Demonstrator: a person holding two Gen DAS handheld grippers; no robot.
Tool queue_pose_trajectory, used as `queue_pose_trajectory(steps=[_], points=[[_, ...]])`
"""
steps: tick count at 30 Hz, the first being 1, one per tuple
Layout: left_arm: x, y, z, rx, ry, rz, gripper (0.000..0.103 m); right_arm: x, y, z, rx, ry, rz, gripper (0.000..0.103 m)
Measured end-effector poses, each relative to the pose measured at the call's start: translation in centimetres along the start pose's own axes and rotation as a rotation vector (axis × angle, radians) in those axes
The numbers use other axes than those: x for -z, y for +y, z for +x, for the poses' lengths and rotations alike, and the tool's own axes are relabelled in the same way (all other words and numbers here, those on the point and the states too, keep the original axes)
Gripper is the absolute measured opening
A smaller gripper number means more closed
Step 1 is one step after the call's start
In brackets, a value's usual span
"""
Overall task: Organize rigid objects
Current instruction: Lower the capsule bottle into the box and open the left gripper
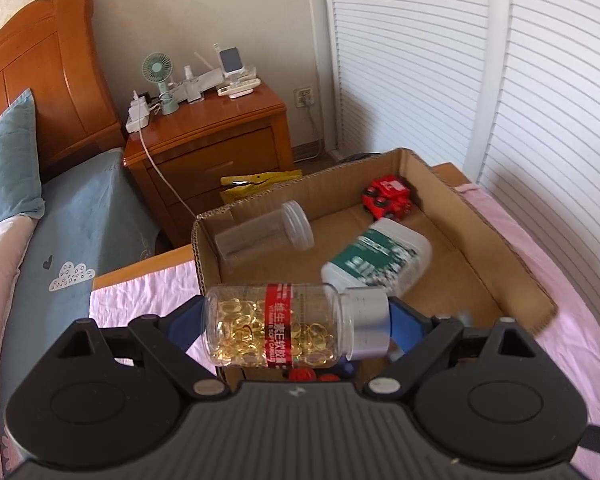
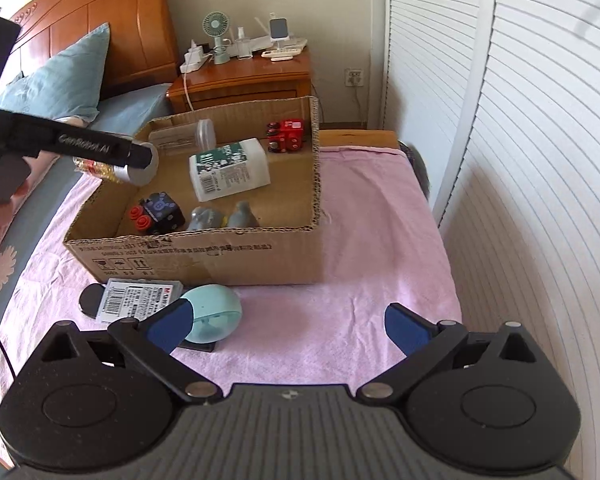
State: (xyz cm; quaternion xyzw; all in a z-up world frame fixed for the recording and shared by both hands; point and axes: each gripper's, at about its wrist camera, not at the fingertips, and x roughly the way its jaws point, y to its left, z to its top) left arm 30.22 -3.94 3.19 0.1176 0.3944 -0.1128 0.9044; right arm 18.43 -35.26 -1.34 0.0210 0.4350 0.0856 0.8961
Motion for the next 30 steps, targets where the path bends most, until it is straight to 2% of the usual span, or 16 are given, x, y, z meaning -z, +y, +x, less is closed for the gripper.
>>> queue_pose_trajectory(steps=[6,8,11,24,30], points=[[-0.8,0.4,2.5,-0.032,0.008,-0.040,0.094,0.1,-1.0,0.7,-0.025,0.017,0.043,0.103],[-0.5,0.5,2.2,-0.014,0.003,-0.053,0.094,0.2,-0.9,0.9,-0.037,0.024,0.048,0.103],[0.1,0.6,1.1,0.007,0.004,-0.057,0.096,0.3,-0.5,0.9,-0.035,0.028,0.036,0.103],[3.1,-0.2,-5.0,0.010,0.005,0.003,0.099,0.9,1.5,0.1,-0.055,0.023,0.008,0.103],[6.0,0.4,-7.4,-0.020,0.004,-0.046,0.101,1.6,1.8,-0.4,-0.068,0.014,-0.008,0.103]])
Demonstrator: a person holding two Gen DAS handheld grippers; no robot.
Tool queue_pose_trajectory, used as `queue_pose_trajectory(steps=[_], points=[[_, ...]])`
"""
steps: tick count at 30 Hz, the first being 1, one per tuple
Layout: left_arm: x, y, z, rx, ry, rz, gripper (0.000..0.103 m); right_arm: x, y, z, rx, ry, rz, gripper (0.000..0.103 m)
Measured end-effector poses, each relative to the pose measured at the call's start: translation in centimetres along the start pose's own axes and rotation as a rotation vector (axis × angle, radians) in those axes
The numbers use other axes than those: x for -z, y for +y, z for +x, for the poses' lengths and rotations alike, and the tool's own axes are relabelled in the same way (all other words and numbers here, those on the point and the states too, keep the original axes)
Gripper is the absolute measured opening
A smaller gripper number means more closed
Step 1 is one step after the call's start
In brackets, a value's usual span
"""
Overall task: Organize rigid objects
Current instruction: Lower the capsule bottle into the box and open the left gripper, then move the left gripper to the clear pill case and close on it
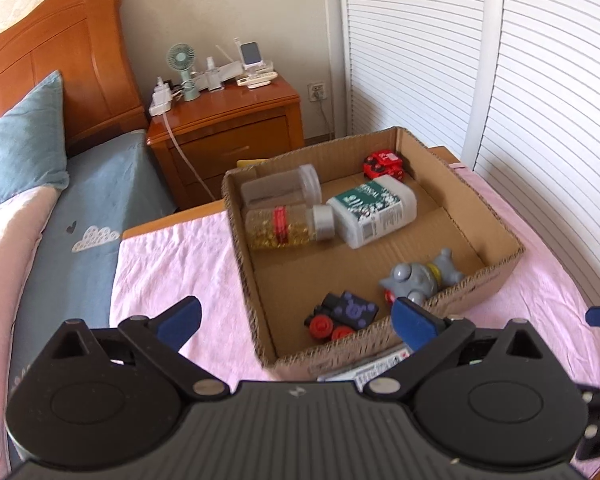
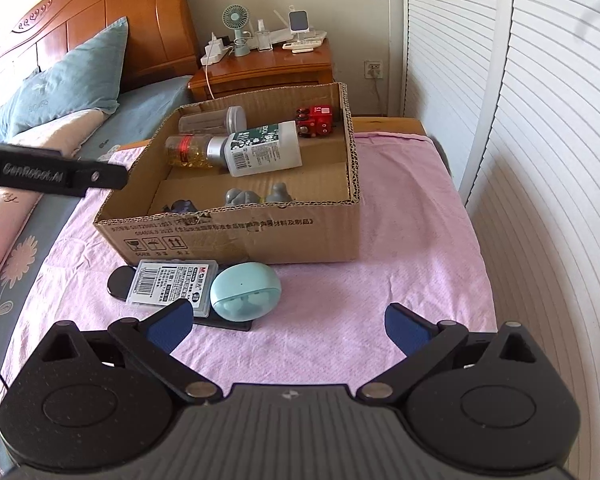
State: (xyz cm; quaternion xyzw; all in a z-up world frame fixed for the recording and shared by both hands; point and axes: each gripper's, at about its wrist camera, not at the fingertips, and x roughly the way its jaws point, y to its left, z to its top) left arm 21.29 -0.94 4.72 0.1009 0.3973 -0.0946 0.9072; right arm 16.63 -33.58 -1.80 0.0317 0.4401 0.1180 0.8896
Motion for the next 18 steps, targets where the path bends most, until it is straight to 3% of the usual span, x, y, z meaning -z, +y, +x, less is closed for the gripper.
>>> queue_pose_trajectory(steps=[8,12,18], points=[[4.9,0.7,-1.2,-0.023,0.013,-0.069,0.101,0.7,-0.5,0.3,0.004,0.009,0.021,0.103],[7.4,0.0,-1.1,-0.039,0.005,-0.069,0.101,0.9,-0.6,0.9,0.009,0.016,0.036,0.103],[10.2,-0.2,0.0,-0.049,0.027,-0.149,0.101,1.3,-0.5,2.4,0.025,0.041,0.047,0.103]])
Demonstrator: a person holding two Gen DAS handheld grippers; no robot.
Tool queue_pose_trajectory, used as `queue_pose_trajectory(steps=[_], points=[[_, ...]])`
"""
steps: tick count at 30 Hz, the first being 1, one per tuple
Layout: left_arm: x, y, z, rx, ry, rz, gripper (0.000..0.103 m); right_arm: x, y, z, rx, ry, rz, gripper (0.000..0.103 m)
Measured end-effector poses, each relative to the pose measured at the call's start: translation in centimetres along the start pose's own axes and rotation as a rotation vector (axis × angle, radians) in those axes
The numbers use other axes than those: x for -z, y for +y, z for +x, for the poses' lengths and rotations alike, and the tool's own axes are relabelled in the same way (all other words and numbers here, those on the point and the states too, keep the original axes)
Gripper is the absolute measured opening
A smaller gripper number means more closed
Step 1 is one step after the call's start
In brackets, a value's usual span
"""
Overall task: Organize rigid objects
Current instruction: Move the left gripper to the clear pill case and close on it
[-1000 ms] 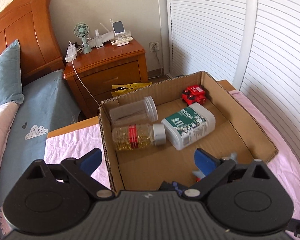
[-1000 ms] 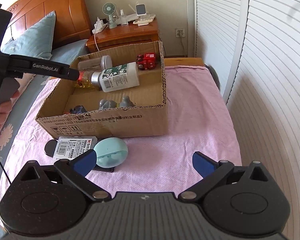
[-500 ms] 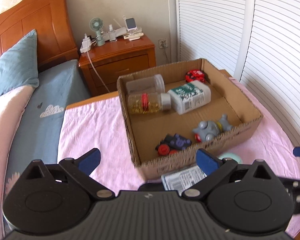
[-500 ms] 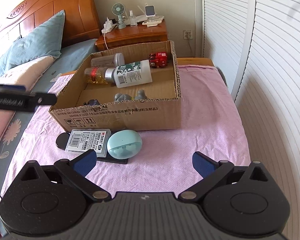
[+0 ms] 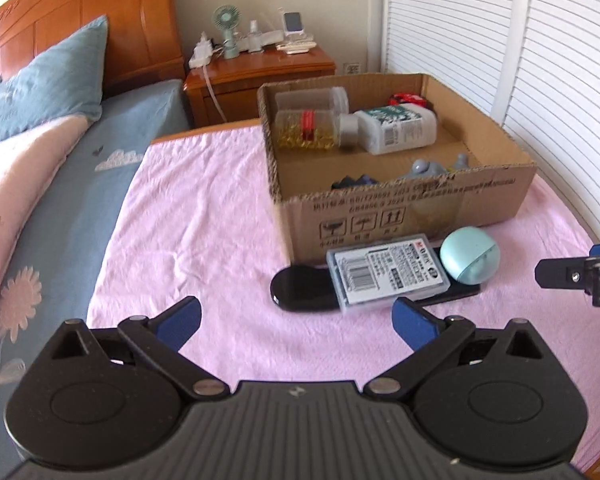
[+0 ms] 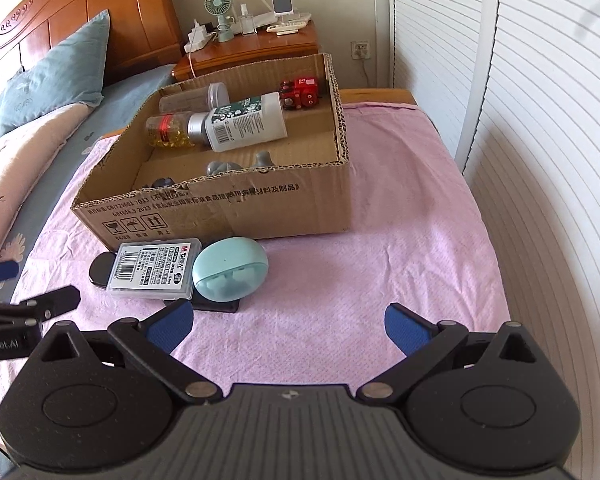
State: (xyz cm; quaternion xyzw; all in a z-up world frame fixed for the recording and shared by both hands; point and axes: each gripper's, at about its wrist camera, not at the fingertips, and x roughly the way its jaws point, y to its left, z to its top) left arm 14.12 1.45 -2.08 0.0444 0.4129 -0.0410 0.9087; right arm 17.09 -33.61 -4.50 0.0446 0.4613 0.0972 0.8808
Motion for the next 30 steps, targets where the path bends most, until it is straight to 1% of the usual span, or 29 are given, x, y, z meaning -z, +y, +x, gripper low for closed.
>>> queue_pose_trajectory(steps=[4,9,16,21,25,26,28,30], points=[[0.6,0.6,0.4,-0.017,0.007,-0.035,0.101,-0.2,0.4,1.0,0.004,-0.001,-0.002,0.103],[1.1,0.9,0.7,-0.048,-0.008,-0.003,0.101,-1.4,1.4,2.8,0.002,-0.028,0.010,0.103],[1.9,2.0,1.8,-0.028,0.017,-0.013,0.101,-2.6,3.4,6.1,0.057,-0.043,0.023,0.103],[2.3,2.7,2.2,-0.002,0.030,-0.040,0.101,-2.9,3.9,7.4,0.083,-0.046,0.058,0.103],[2.4,3.0,2.4,-0.019,0.033,-0.047,0.101,-2.5,3.8,8.0,0.113,-0.033,0.046,0.103],[2.4,3.1,2.5,-0.020,0.033,-0.049,0.101,-2.2,3.7,7.9,0.109,-0.031,0.042,0.103],[2.4,3.2,2.5,-0.014,0.035,-0.057,0.101,-1.8,3.2,7.8,0.108,-0.019,0.045,0.103],[2.4,3.2,2.5,-0.003,0.034,-0.064,0.101,-1.2,2.8,7.7,0.132,-0.004,0.037,0.103]])
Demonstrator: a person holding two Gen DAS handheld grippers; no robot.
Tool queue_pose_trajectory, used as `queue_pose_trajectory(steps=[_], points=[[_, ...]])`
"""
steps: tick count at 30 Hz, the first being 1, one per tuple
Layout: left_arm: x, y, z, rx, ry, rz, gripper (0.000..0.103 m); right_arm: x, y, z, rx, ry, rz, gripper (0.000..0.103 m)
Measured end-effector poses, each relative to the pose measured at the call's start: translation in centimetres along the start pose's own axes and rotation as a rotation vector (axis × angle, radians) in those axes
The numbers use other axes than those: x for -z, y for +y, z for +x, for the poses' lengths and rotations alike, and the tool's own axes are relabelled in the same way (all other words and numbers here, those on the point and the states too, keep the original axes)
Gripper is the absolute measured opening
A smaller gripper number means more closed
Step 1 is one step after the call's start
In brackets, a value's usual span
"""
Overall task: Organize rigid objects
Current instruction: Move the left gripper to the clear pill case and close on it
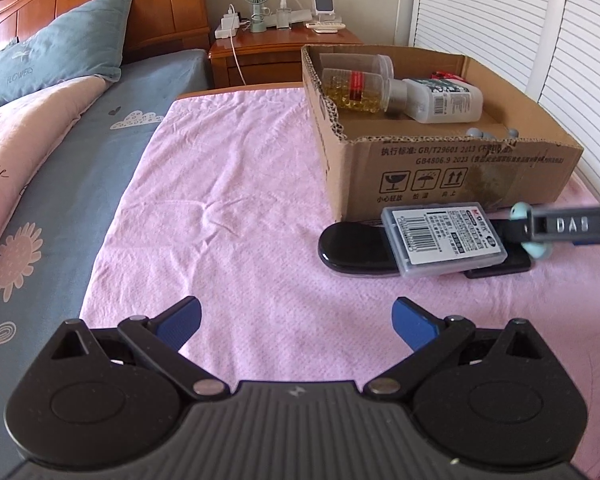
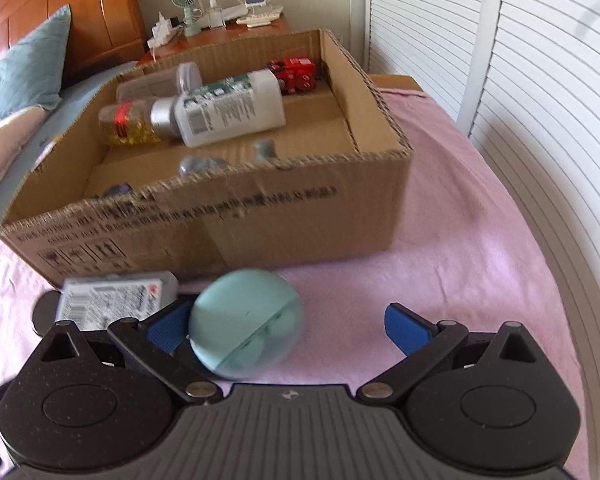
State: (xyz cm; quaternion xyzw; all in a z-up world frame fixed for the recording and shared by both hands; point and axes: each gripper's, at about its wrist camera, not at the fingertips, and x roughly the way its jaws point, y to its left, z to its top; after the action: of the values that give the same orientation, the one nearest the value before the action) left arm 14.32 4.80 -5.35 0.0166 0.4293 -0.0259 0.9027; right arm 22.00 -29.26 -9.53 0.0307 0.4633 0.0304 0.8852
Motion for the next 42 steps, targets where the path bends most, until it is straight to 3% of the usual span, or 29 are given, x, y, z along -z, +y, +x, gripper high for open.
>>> queue_pose_trajectory(steps=[9,12,22,30,42], points=[[-0.1,-0.9,-0.1,0.053,0.011,-0.006,0.101,1.1,-2.3,-0.2,-0.007,-0.024,-0.036,0.103],[-0.2,-1.3,-0.2,0.058,0.016,0.000,0.101,1.4,-2.4,0.1,0.062,-0.025,-0.088,0.103],[-2.3,-4.4,0.2,0.132,0.005,0.017,0.101,1.9,-3.6,-0.2,0.036,-0.053,-0.120,0.103],[-3.2,-7.8,1.7,0.107,-0.033,0.043,0.101,2.5,-4.0,-0.6,0.009,-0.069,-0.149,0.103],[-3.8,-9.8,4.7,0.045,-0.010,0.060,0.101,2.8,-4.2,-0.7,-0.005,-0.082,-0.166,0.103]])
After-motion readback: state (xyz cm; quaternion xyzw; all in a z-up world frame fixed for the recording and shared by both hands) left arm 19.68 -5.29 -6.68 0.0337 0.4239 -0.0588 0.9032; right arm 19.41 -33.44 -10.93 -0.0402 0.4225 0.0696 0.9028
